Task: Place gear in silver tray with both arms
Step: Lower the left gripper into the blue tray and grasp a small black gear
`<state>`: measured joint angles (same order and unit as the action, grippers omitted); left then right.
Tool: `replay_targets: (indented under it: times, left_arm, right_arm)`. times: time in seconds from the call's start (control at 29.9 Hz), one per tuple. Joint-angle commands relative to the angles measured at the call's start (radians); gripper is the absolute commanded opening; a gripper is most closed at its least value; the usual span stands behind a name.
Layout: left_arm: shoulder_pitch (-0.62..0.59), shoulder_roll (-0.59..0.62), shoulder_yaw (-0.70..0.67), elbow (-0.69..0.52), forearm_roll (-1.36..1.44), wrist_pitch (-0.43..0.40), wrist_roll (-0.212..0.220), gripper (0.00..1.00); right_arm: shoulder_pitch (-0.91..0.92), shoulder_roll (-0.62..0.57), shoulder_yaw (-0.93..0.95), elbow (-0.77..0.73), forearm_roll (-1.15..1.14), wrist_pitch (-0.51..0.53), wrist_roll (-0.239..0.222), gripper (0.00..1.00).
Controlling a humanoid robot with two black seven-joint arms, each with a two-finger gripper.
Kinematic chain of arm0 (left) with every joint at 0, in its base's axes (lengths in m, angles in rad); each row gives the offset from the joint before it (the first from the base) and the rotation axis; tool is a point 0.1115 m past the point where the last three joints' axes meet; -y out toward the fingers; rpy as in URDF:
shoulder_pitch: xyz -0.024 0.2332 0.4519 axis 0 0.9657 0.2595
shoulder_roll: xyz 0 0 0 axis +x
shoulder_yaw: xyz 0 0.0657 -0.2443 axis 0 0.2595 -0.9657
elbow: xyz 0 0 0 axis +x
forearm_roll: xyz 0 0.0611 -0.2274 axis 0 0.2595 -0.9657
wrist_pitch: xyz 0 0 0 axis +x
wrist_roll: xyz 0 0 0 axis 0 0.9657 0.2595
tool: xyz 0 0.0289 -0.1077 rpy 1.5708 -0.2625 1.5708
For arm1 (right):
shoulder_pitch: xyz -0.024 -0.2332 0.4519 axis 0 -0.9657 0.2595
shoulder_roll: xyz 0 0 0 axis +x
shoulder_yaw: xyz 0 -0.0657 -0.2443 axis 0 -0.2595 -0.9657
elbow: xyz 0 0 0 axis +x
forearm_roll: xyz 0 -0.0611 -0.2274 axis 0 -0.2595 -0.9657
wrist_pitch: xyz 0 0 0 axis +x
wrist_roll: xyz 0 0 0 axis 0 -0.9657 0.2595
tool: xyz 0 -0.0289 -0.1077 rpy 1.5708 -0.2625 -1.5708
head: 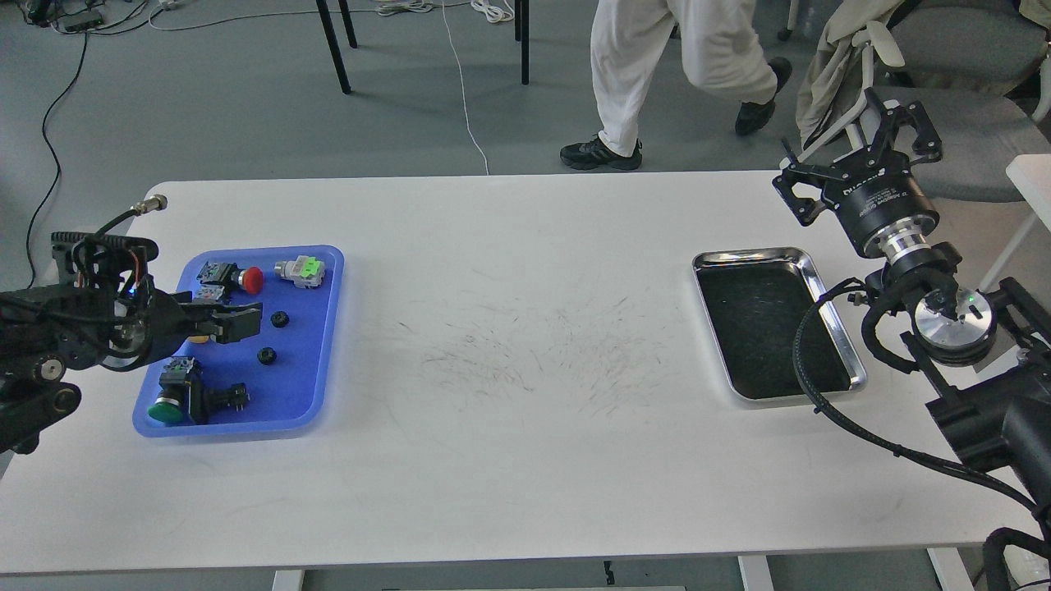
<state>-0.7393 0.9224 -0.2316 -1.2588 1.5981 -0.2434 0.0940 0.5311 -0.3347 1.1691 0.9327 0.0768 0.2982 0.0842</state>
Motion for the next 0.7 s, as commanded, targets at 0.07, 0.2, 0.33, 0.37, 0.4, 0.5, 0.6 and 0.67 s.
replay_targets:
  times: [0.07, 0.2, 0.33, 0.37, 0.4, 0.5, 0.6, 0.67]
  left_arm:
    - [0.001, -0.036, 0.055, 0.064, 0.016, 0.055, -0.023, 0.95]
    - [0.008, -0.046, 0.093, 0.068, 0.017, 0.101, -0.027, 0.95]
    - [0.009, -0.082, 0.106, 0.068, 0.028, 0.104, -0.027, 0.95]
    - [0.011, -0.083, 0.107, 0.068, 0.034, 0.104, -0.027, 0.95]
    - [0.012, -0.083, 0.107, 0.068, 0.039, 0.104, -0.027, 0.94]
    - [0.030, -0.086, 0.107, 0.073, 0.039, 0.105, -0.027, 0.93]
    - [0.035, -0.106, 0.107, 0.093, 0.040, 0.107, -0.027, 0.91]
    - [0.043, -0.117, 0.107, 0.101, 0.040, 0.107, -0.027, 0.91]
  right_arm:
    - [-0.013, 0.000, 0.000, 0.000, 0.000, 0.004, 0.000, 0.99]
    - [-0.013, 0.000, 0.000, 0.002, 0.000, 0.004, 0.000, 0.99]
    - [-0.013, 0.002, 0.000, 0.003, 0.000, 0.007, 0.000, 0.99]
    - [-0.013, 0.002, -0.002, 0.003, 0.000, 0.007, 0.000, 0.99]
    - [-0.013, 0.002, -0.002, 0.003, 0.000, 0.007, 0.000, 0.99]
    - [-0.013, 0.003, -0.002, 0.002, 0.000, 0.009, 0.000, 0.99]
    - [-0.014, 0.003, -0.002, 0.002, 0.000, 0.009, 0.000, 0.99]
    - [-0.014, 0.002, -0.002, 0.002, 0.000, 0.009, 0.000, 0.99]
